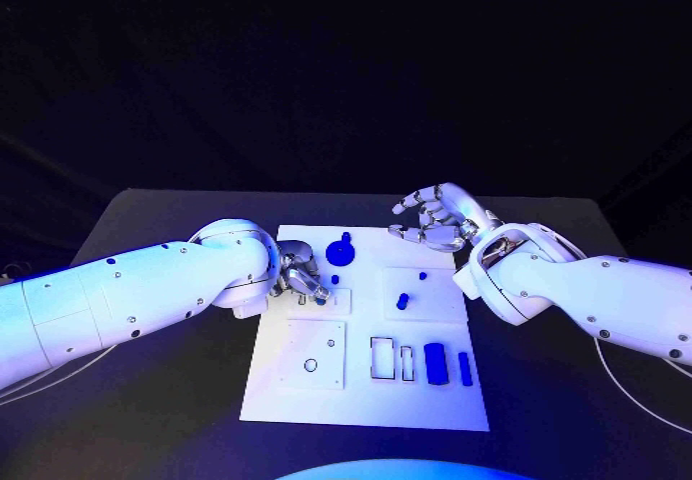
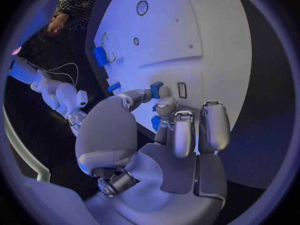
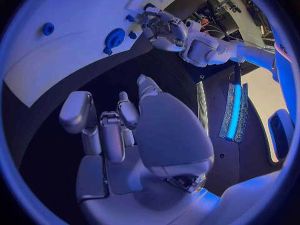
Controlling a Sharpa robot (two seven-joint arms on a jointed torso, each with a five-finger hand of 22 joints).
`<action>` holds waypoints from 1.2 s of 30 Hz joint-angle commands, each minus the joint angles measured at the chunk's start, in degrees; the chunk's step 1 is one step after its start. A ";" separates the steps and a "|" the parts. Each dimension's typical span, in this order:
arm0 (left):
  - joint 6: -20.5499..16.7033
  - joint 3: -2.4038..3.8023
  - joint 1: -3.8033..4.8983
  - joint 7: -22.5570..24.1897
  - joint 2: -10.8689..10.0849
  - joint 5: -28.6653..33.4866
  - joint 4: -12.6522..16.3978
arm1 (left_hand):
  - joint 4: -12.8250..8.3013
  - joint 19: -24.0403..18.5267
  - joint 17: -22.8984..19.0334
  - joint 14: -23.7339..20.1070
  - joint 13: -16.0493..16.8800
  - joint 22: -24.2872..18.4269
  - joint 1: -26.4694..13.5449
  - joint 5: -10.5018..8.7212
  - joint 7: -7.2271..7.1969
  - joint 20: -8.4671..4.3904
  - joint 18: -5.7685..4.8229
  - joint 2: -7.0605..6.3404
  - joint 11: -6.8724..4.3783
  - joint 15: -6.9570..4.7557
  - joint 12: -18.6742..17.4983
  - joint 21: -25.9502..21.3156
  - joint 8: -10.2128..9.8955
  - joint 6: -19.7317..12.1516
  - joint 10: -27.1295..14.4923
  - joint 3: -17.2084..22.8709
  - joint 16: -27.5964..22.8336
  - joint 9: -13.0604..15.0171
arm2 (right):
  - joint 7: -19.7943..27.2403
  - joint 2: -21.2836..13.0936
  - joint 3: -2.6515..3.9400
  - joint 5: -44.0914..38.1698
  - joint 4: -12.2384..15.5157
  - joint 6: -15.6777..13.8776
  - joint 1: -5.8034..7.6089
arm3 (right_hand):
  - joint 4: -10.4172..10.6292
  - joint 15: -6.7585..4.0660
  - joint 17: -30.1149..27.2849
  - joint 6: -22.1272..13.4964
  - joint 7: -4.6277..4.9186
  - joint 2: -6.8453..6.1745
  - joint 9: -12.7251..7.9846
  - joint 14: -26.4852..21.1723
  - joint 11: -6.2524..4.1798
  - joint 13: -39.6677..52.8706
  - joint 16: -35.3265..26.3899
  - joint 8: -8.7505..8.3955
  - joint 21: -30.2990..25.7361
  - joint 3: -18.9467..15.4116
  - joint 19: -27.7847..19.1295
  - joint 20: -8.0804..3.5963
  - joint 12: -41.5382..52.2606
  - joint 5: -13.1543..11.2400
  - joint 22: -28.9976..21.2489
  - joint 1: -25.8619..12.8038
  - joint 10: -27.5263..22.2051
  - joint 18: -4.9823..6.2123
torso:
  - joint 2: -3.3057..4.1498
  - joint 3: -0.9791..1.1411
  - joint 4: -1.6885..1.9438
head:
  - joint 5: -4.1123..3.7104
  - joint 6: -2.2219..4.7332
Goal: Assemble the parts on the task board
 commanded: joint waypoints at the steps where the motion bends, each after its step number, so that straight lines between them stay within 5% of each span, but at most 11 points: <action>1: 0.23 -0.09 -0.16 0.41 0.25 0.92 0.10 | -0.82 0.38 15.09 6.05 0.16 0.10 -0.65 -0.39 -0.32 -0.33 -0.84 -0.18 -0.33 -0.42 0.33 -0.24 -0.68 0.70 0.03 -1.15 0.21 -0.14 | 0.42 -0.05 0.01 0.24 -0.05 0.40 -0.04 | 0.06 -0.38 8.81 -0.53 -0.05 0.09 -0.11 4.43 -0.25 -0.13 -0.40 0.18 -0.34 0.38 0.09 -0.21 -0.01 0.22 -0.10 -0.59 -0.17 0.50 | -0.04 -0.05 0.00 | 0.00 -0.04; 15: 0.14 -0.09 -0.17 0.51 0.13 1.06 -0.16 | 2.91 0.49 15.09 6.05 0.50 0.17 0.21 -1.82 -0.32 -0.41 -0.86 -0.33 -0.35 -0.44 0.27 -0.41 -1.85 1.52 -0.09 -8.89 0.21 -0.35 | 0.22 -0.20 0.01 0.29 -0.06 0.50 -0.05 | -0.04 -0.37 8.75 -0.86 -0.01 0.01 -0.21 4.41 -0.23 -0.19 -0.44 0.14 -0.47 0.53 0.06 -0.20 -0.04 0.25 -0.16 -0.48 -0.23 0.52 | -0.04 -0.02 0.01 | 0.04 0.08; 17: -0.01 -0.09 -0.18 0.54 0.07 1.03 -0.15 | 4.49 0.54 15.09 6.05 0.66 0.22 0.85 -5.93 -0.32 -0.37 -0.87 0.05 -0.36 -0.42 0.30 -0.45 -2.17 1.73 -0.04 -10.71 0.21 -0.37 | 0.22 -0.23 0.01 0.29 -0.05 0.51 -0.05 | -0.05 -0.36 8.74 -0.94 0.00 0.00 -0.24 4.41 -0.21 -0.20 -0.45 0.13 -0.47 0.57 0.06 -0.20 -0.04 0.25 -0.15 -0.47 -0.23 0.52 | -0.02 -0.04 0.01 | 0.05 0.17; 25: 0.03 -0.05 -0.23 0.60 -0.20 -0.02 -0.03 | 7.61 0.71 15.09 6.05 0.18 0.48 1.04 -7.99 -0.35 -0.37 -0.90 0.46 -0.36 -0.42 0.02 -0.41 -2.12 2.28 -0.03 -13.21 0.21 -0.07 | 0.28 -0.37 0.01 0.29 -0.02 0.51 -0.13 | -0.04 -0.36 8.71 -0.96 0.00 0.00 -0.24 4.40 -0.21 -0.17 -0.46 0.13 -0.56 0.59 0.03 -0.20 -0.02 0.25 -0.21 -0.47 -0.21 0.53 | -0.08 -0.03 -0.02 | 0.20 0.52; 31: 0.36 0.22 -0.27 0.69 -0.61 -0.15 0.34 | 7.82 0.77 15.09 6.05 -0.23 0.57 0.13 -9.85 -0.27 -0.33 -0.92 0.42 -0.28 -0.35 -0.26 -0.41 -2.26 2.16 -0.19 -15.04 0.21 0.05 | 0.20 -0.40 0.01 0.20 -0.09 0.70 -0.20 | -0.20 -0.34 8.55 -1.19 0.03 -0.34 -0.34 4.36 -0.19 -0.24 -0.55 0.22 -0.61 0.81 0.05 -0.19 -0.03 0.11 -0.20 -0.04 -0.25 0.53 | -0.07 -0.04 -0.02 | 0.45 0.69; 36: -0.07 0.58 -0.28 0.72 -1.17 0.23 0.83 | 7.96 0.75 15.09 6.05 -0.17 0.50 -2.61 -15.25 -0.26 -0.25 -0.89 1.88 -0.23 -0.30 -0.16 -0.51 -2.43 2.29 -0.10 -18.61 0.21 0.22 | 0.17 -0.43 0.01 0.18 -0.17 0.76 -0.24 | -0.15 -0.33 8.30 -1.38 0.08 -0.47 -0.40 4.30 -0.16 -0.35 -0.67 0.21 -0.92 0.85 -0.06 -0.18 -0.09 -0.04 -0.40 -0.02 -0.33 0.59 | -0.05 -0.08 -0.01 | 0.22 0.89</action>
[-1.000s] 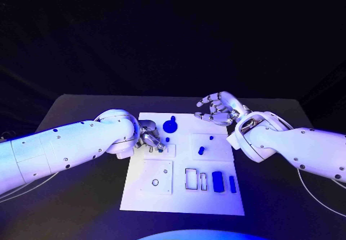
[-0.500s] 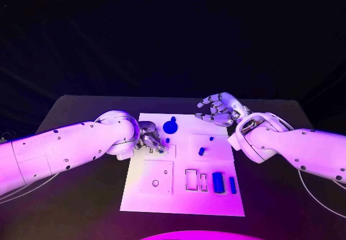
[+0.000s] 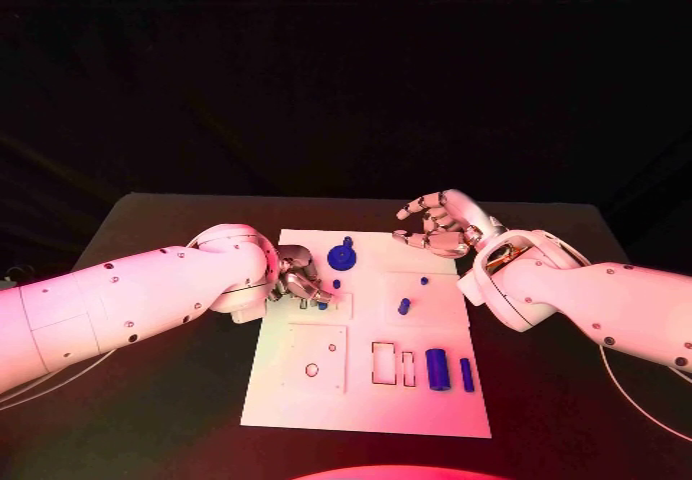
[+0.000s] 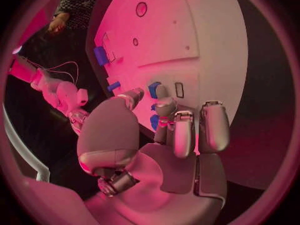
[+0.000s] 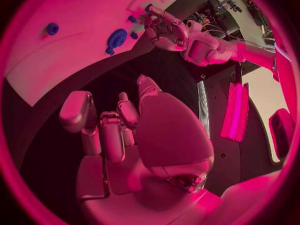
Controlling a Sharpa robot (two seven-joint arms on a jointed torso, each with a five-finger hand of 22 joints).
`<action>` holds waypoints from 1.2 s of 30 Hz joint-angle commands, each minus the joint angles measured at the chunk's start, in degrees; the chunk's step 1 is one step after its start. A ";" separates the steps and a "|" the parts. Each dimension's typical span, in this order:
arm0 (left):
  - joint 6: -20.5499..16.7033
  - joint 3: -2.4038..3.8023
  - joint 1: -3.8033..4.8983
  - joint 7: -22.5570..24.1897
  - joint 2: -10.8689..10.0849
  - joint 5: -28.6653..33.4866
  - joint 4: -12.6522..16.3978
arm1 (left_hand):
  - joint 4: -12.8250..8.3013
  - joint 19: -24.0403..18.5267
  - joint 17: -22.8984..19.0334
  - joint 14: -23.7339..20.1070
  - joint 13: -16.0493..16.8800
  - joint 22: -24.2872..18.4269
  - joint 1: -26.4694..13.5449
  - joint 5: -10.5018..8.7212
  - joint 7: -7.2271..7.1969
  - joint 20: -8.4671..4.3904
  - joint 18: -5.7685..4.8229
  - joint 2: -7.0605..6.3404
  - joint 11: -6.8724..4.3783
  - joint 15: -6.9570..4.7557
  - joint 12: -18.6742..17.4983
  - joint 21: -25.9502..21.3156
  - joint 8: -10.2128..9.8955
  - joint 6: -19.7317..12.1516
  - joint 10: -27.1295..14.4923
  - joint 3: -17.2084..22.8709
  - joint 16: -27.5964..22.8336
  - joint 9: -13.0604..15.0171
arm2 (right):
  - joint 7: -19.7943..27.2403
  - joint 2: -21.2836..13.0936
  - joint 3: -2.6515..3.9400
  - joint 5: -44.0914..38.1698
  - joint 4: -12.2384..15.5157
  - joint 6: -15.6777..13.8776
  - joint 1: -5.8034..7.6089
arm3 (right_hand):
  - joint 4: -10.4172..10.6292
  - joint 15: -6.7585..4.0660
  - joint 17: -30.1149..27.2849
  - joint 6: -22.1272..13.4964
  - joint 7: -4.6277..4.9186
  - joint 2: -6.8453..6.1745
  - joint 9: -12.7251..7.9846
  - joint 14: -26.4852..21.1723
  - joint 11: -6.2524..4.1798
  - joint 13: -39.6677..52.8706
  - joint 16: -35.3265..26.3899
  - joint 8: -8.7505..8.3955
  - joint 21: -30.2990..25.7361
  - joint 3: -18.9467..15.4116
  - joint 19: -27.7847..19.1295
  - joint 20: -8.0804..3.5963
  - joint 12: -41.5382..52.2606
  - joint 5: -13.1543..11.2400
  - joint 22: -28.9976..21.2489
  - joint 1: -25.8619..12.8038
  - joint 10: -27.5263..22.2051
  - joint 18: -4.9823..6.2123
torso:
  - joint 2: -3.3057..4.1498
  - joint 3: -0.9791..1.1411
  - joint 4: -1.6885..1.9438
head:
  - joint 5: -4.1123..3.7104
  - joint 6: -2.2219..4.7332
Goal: Assemble the parts on the task board
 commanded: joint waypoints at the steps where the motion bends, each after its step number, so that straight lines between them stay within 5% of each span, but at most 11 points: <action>1: -0.01 0.28 -0.02 0.59 -0.33 0.01 0.49 | 0.06 0.37 15.09 6.06 0.03 0.05 -1.35 -2.55 0.11 0.15 -0.89 0.67 -0.15 -0.32 -0.15 -0.28 -0.32 0.44 -0.17 -1.87 0.21 0.14 | 0.21 -0.04 0.02 -0.12 -0.07 0.63 -0.07 | 0.03 -0.33 8.27 -0.53 0.05 -0.47 -0.06 4.30 -0.16 -0.11 -0.24 0.21 -0.43 0.35 -0.06 -0.18 -0.09 -0.03 -0.12 -0.02 -0.33 0.59 | 0.01 -0.04 0.03 | -0.20 0.21; 9: -0.24 1.61 0.01 0.54 -1.42 0.67 1.61 | 0.07 0.35 15.09 6.06 -0.10 0.00 -1.66 -4.21 0.07 0.11 -0.87 1.51 -0.18 -0.36 -0.18 -0.34 -0.35 0.41 -0.22 -3.66 0.21 0.28 | 0.24 -0.06 0.02 -0.13 -0.25 0.59 -0.17 | 0.05 -0.32 8.17 -0.63 0.07 -0.51 -0.09 4.28 -0.14 -0.14 -0.29 0.20 -0.60 0.38 -0.13 -0.17 -0.11 -0.08 -0.23 -0.02 -0.35 0.62 | -0.05 -0.02 0.08 | -0.38 0.29; 15: 0.68 3.35 0.16 0.39 -2.61 1.40 2.49 | 0.02 -0.07 15.09 6.06 -2.70 -0.63 -0.39 -4.24 0.71 0.28 -0.76 2.32 0.33 -0.10 -2.10 -0.72 -1.27 -1.46 -2.26 -6.01 0.21 0.23 | 0.25 -0.12 0.02 -0.13 -0.39 0.56 -0.28 | 0.06 -0.31 8.19 -0.67 0.08 -0.52 -0.11 4.28 -0.13 -0.08 -0.28 0.19 -0.56 0.39 -0.11 -0.17 -0.06 -0.10 -0.20 -0.02 -0.31 0.61 | -0.02 -0.06 0.04 | -0.50 0.57; 19: 1.32 4.28 1.10 0.46 -3.20 1.56 1.88 | -0.02 -1.93 14.08 5.65 -6.72 -3.53 2.10 -3.60 1.89 0.96 -0.20 2.86 1.39 0.78 -5.10 -2.24 -2.82 -3.84 -5.86 -6.99 -0.39 -0.23 | 0.25 -0.19 0.02 -0.13 -0.47 0.54 -0.31 | 0.06 -0.31 8.17 -0.70 0.09 -0.52 -0.12 4.28 -0.13 0.01 -0.29 0.19 -0.55 0.41 -0.10 -0.17 0.03 -0.11 -0.19 -0.01 -0.22 0.61 | 0.00 0.02 0.08 | -0.42 0.64; 20: 1.10 4.41 1.49 0.53 -3.25 1.61 1.54 | -0.02 -3.07 12.63 5.03 -9.00 -5.25 3.16 -3.46 2.86 1.48 0.10 3.08 2.21 1.43 -6.90 -3.18 -4.35 -5.90 -8.06 -7.26 -1.29 -0.88 | 0.26 -0.21 0.02 -0.13 -0.48 0.53 -0.32 | 0.06 -0.31 8.17 -0.70 0.09 -0.52 -0.12 4.28 -0.13 0.01 -0.29 0.19 -0.55 0.41 -0.10 -0.17 0.03 -0.11 -0.19 -0.01 -0.22 0.61 | 0.02 0.02 0.10 | -0.41 0.62; 27: -0.60 4.85 4.47 1.00 -2.32 0.54 -2.20 | 0.03 -2.39 13.24 5.28 -6.59 -3.92 4.02 -3.45 4.62 2.80 -0.06 4.39 3.71 2.81 -4.51 -2.62 -7.84 -9.55 -7.32 -8.74 -0.90 -2.85 | 0.26 -0.23 0.02 -0.13 -0.57 0.44 -0.34 | 0.08 -0.30 8.12 -0.74 0.10 -0.50 -0.13 4.26 -0.11 -0.02 -0.32 0.20 -0.54 0.45 -0.09 -0.16 0.01 -0.12 -0.17 -0.01 -0.24 0.60 | 0.10 -0.01 0.00 | -0.36 0.69; 36: -0.16 4.93 5.16 1.18 0.31 -1.20 -6.22 | -0.03 -2.13 13.51 5.40 -5.90 -3.45 5.13 -3.15 4.93 3.12 -0.13 5.35 3.98 3.08 -3.80 -2.39 -8.48 -9.97 -6.97 -8.44 -0.73 -3.44 | 0.35 -0.04 0.02 -0.10 -0.60 0.42 -0.43 | 0.10 -0.29 8.20 -0.77 0.11 -0.48 -0.14 4.28 -0.11 0.01 -0.28 0.21 -0.52 0.48 -0.07 -0.16 0.04 -0.12 -0.15 -0.02 -0.21 0.59 | 0.22 -0.17 0.00 | -0.23 0.59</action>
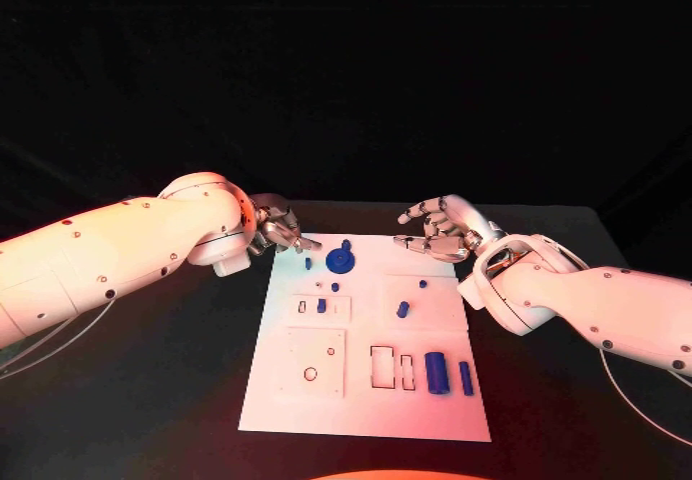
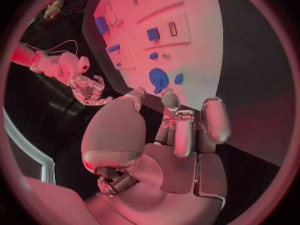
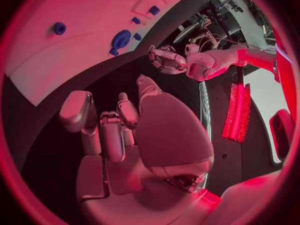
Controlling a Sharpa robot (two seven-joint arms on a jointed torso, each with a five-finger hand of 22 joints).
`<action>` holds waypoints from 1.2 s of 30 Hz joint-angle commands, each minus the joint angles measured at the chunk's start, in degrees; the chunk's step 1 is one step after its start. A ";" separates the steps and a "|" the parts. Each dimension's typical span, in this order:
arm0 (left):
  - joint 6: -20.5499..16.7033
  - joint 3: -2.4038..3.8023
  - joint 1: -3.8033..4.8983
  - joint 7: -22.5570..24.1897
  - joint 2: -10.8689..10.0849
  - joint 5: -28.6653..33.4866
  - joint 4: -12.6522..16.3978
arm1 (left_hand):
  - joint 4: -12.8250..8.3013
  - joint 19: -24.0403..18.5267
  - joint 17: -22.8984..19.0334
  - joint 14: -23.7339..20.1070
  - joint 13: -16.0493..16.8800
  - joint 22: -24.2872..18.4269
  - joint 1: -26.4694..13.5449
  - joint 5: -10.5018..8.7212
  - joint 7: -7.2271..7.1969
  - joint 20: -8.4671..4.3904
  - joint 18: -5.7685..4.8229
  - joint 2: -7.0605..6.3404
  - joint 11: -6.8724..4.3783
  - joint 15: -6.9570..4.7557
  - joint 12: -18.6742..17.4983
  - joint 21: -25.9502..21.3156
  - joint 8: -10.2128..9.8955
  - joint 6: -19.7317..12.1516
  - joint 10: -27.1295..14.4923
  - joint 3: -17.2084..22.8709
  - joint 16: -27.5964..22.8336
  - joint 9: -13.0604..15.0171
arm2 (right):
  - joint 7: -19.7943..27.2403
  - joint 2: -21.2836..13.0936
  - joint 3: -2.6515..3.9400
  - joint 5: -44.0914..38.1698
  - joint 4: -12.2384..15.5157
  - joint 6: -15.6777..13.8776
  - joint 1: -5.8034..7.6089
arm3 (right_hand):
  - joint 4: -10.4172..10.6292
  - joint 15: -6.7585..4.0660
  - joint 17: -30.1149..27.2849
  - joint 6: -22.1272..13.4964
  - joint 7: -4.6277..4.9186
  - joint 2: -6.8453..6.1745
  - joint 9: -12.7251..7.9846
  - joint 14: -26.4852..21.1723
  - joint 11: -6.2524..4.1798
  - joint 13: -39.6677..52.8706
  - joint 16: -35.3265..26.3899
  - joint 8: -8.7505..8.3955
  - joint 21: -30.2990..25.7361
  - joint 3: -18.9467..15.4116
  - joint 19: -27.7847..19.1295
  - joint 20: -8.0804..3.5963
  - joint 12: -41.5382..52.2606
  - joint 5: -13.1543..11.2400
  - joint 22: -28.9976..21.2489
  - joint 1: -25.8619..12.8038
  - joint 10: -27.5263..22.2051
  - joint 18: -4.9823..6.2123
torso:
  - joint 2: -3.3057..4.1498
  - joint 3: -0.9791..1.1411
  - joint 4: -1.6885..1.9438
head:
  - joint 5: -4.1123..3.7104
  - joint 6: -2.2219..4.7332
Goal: Assemble the parts on the task board
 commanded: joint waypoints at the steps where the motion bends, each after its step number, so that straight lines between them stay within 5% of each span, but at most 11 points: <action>1: 0.38 0.04 0.14 0.85 0.86 -1.51 -1.41 | -0.11 0.21 13.51 5.20 -0.02 0.00 0.30 0.27 -0.09 0.34 -0.13 0.25 0.38 0.41 0.33 0.07 -0.15 -0.39 0.08 0.01 0.32 -0.08 | 0.37 0.11 0.02 -0.10 -0.01 0.37 -0.05 | -0.08 -0.29 8.22 -0.36 0.10 -0.48 -0.09 4.28 -0.11 0.06 -0.29 0.22 -0.29 0.34 -0.07 -0.16 0.04 -0.12 0.04 -0.02 -0.21 0.60 | 0.05 -0.09 0.02 | 0.05 0.12; 14: 2.83 -0.24 -0.37 0.97 5.27 -1.82 -9.01 | -0.12 0.22 13.47 5.18 -0.06 0.03 0.41 0.25 -0.08 0.36 -0.13 0.27 0.39 0.42 0.32 0.08 -0.14 -0.31 0.04 0.03 0.30 -0.11 | 0.43 0.36 0.02 -0.06 0.00 0.40 -0.13 | -0.01 -0.27 8.17 -0.45 0.13 -0.39 -0.13 4.27 -0.08 0.06 -0.31 0.25 -0.33 0.43 -0.08 -0.15 0.06 -0.10 0.02 -0.12 -0.18 0.60 | 0.07 -0.07 -0.09 | 0.14 0.22; 36: 6.01 -0.46 -1.95 1.26 8.17 0.28 -13.97 | -0.04 0.27 13.61 5.24 0.22 0.19 0.37 -0.13 -0.03 0.44 -0.15 0.22 0.46 0.50 0.60 0.17 0.03 0.25 0.11 -0.17 0.39 -0.20 | 0.38 0.66 0.03 -0.03 0.03 0.59 -0.29 | 0.03 -0.25 8.03 -0.52 0.16 -0.29 -0.16 4.24 -0.06 -0.09 -0.39 0.29 -0.47 0.51 -0.12 -0.13 -0.03 -0.11 -0.06 -0.27 -0.28 0.62 | -0.03 -0.02 -0.02 | 0.37 0.03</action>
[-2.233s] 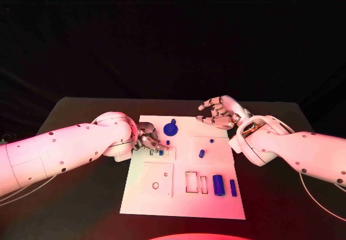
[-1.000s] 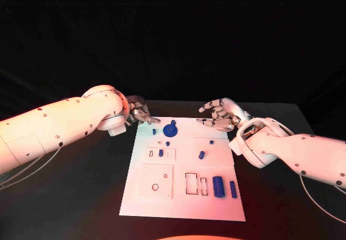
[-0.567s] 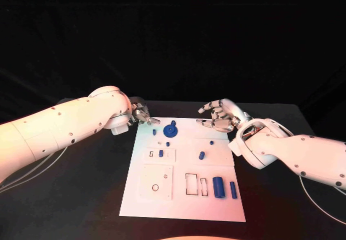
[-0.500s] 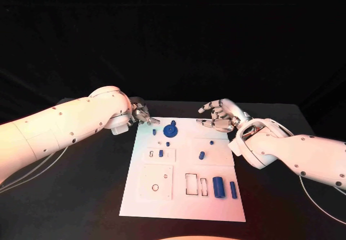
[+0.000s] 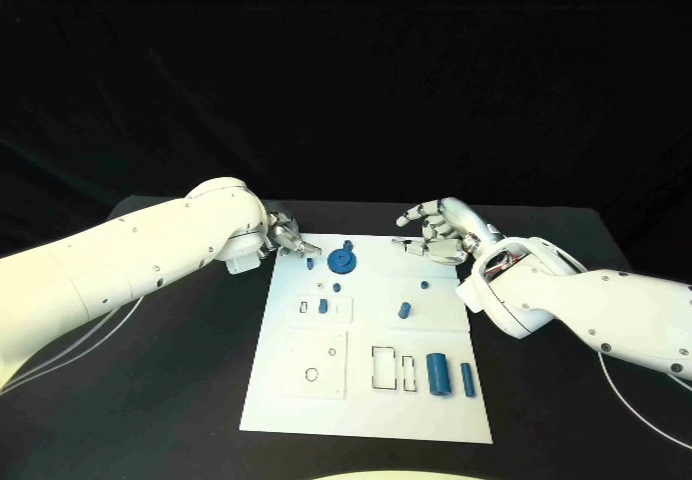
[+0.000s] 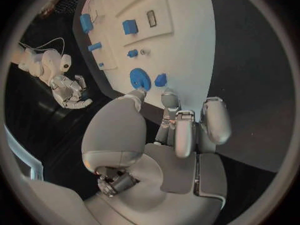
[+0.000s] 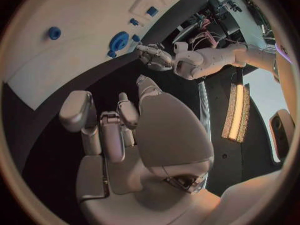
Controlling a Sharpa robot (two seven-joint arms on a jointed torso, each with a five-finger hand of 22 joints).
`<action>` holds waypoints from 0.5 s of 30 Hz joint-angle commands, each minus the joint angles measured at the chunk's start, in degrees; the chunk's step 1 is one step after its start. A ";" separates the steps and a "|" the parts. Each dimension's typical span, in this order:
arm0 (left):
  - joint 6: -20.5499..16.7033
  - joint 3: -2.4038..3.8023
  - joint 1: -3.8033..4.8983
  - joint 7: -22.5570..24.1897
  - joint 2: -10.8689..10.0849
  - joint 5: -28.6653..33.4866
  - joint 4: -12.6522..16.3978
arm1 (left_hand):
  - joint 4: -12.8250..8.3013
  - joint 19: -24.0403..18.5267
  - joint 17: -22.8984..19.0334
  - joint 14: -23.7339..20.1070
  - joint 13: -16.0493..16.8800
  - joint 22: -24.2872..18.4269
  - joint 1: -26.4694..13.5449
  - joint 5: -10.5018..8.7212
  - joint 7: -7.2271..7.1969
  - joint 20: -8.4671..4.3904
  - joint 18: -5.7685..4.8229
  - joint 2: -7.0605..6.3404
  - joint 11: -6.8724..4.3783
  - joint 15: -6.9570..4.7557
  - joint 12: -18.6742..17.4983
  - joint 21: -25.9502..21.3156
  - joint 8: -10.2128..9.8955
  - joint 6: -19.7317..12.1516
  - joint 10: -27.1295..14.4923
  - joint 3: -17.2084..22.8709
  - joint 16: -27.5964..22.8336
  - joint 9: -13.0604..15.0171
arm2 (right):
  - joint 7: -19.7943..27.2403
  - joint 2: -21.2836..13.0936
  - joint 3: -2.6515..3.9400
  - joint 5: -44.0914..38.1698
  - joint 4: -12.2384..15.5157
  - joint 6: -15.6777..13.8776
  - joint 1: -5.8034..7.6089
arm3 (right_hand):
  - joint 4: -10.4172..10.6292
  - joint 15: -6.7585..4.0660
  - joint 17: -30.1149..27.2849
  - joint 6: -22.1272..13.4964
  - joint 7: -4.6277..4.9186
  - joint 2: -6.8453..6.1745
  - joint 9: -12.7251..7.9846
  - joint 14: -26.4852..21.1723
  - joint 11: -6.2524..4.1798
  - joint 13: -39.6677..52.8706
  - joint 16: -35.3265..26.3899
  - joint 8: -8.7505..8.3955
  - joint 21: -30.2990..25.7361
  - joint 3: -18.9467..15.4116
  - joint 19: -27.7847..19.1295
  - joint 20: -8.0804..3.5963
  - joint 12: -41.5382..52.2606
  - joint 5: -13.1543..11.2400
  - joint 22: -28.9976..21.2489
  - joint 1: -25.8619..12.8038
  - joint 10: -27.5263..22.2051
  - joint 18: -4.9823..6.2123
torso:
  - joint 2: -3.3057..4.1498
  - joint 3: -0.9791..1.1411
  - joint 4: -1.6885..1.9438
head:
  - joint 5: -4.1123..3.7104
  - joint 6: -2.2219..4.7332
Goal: Assemble the parts on the task board
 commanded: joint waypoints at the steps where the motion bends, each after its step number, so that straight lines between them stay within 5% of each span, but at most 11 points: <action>1: 2.17 -0.03 -0.21 0.85 0.47 1.06 -0.69 | -0.04 0.07 13.61 5.45 0.03 0.00 0.33 -0.13 -0.03 0.25 -0.15 0.18 0.27 0.30 0.12 0.15 0.02 0.24 -0.10 -0.18 0.11 -0.08 | 0.33 0.08 0.02 -0.06 0.02 0.55 -0.06 | -0.13 -0.25 8.00 -0.33 -0.03 -0.29 -0.09 4.24 -0.06 -0.09 -0.39 0.29 -0.20 0.35 -0.12 -0.13 -0.03 -0.11 -0.06 -0.27 -0.27 0.62 | -0.03 0.00 0.00 | 0.02 -0.11; 15: 2.27 -0.32 -0.68 1.06 1.04 2.01 -1.83 | -0.07 0.17 13.84 5.54 0.41 0.22 0.49 -0.16 -0.09 0.31 -0.19 0.65 0.23 0.31 0.47 0.26 0.18 0.69 0.07 -0.05 0.25 -0.13 | 0.34 0.09 0.03 -0.06 -0.01 0.54 -0.10 | -0.13 -0.25 8.00 -0.33 -0.03 -0.29 -0.09 4.24 -0.06 -0.09 -0.39 0.29 -0.20 0.35 -0.12 -0.13 -0.03 -0.11 -0.06 -0.27 -0.27 0.62 | -0.02 -0.04 0.07 | -0.07 -0.31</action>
